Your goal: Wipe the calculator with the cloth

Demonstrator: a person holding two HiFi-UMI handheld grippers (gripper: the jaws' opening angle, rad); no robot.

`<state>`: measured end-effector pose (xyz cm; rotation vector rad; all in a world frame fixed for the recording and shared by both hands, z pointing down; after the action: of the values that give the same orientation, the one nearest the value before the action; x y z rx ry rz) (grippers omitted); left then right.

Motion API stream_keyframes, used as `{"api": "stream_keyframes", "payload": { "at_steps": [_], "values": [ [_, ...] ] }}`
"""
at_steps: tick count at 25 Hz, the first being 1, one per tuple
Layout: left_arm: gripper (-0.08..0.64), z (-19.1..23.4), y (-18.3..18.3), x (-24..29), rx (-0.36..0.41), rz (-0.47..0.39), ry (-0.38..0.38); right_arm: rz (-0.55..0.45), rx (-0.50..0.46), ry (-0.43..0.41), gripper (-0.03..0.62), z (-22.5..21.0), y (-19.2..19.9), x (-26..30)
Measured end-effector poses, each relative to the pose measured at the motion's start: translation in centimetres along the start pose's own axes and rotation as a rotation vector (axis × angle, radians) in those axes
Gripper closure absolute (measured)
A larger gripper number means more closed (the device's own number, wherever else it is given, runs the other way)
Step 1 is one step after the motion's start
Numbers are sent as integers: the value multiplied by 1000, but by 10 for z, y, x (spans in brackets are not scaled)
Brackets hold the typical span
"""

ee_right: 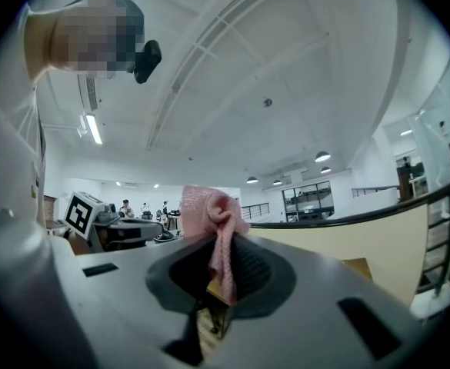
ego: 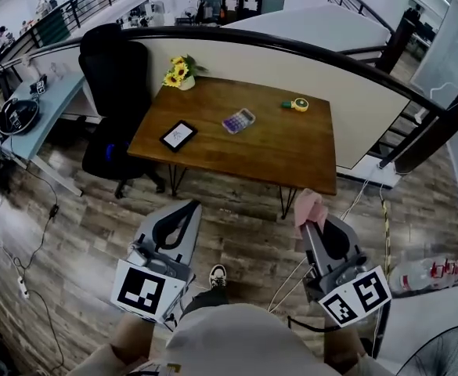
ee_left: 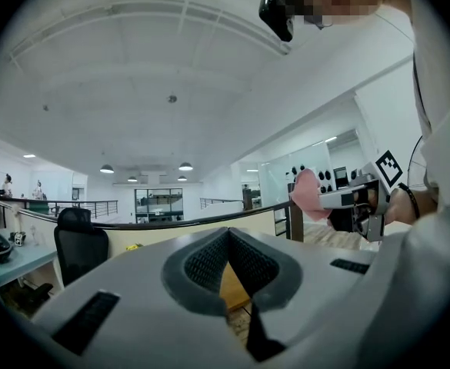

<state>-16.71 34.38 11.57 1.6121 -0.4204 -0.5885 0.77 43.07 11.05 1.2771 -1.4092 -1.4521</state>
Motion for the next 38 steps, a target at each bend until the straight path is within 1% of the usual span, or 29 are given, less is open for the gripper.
{"api": "stream_keyframes", "payload": {
  "at_steps": [3, 9, 14, 17, 21, 27, 30, 34, 38],
  "values": [
    [557, 28, 7, 25, -20, 7, 14, 5, -7, 3, 548, -10, 7, 38],
    [557, 71, 16, 54, -18, -2, 42, 2, -15, -2, 548, -11, 16, 92],
    [558, 85, 28, 73, -36, 5, 55, 19, -13, 4, 548, -24, 27, 112],
    [557, 91, 33, 85, -34, 9, 68, 16, -7, 14, 548, -36, 31, 122],
    [557, 103, 40, 109, -26, 9, 60, 3, -7, 0, 548, -54, 32, 147],
    [557, 126, 58, 159, -4, 20, 33, 3, 11, -25, 548, -104, 51, 193],
    [558, 138, 59, 192, 16, 28, 6, 20, 28, -45, 548, -136, 57, 220],
    [557, 151, 58, 238, 26, 46, -46, 42, 51, -100, 548, -177, 58, 256],
    [558, 164, 70, 279, 33, 75, -98, 65, 66, -150, 548, -219, 65, 292]
  ]
}}
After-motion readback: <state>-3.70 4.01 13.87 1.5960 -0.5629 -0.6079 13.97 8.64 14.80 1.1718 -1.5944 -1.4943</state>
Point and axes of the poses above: the fingertips, and each gripper's own axes: x forward along the fingers, z to its left, y out of its underside, the point moved 1 cm from there along -x, backward along the fingers, and after that the axes turned 11 degrees about -z, right-handed, at the moved point
